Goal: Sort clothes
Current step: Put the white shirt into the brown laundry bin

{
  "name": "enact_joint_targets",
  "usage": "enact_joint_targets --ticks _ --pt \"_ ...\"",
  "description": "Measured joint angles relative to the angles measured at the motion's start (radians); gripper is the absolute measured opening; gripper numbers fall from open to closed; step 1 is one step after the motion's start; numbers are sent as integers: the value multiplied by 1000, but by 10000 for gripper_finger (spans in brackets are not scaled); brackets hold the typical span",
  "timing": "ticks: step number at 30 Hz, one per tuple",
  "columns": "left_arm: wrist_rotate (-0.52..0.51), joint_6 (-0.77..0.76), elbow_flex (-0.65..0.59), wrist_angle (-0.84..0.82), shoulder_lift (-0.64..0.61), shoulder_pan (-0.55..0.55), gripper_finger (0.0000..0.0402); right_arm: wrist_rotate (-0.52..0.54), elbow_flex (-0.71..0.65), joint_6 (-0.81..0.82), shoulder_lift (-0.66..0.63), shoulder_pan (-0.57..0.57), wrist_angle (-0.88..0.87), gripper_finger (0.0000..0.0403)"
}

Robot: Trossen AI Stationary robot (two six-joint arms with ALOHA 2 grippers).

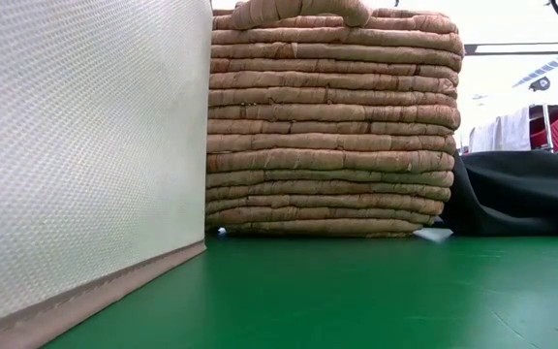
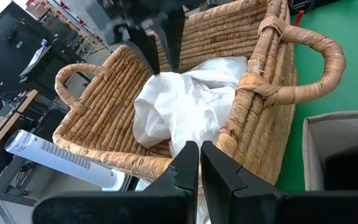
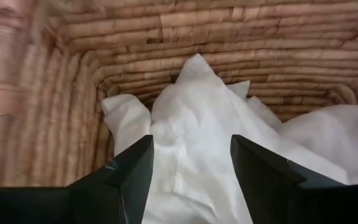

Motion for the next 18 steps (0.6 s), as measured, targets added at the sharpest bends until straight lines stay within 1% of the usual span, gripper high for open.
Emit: enact_joint_targets --ticks 6,9,15,18 --pt "0 0 0 4 0 0 0 0 155 -21 -14 2 -194 194" --pt "0 -3 -1 8 0 0 0 0 206 -44 -37 5 -299 181" --pt "0 -4 -1 11 0 0 0 4 211 -18 -140 6 -422 155" --pt "0 -4 -2 17 0 0 0 57 196 29 -205 9 -467 143"
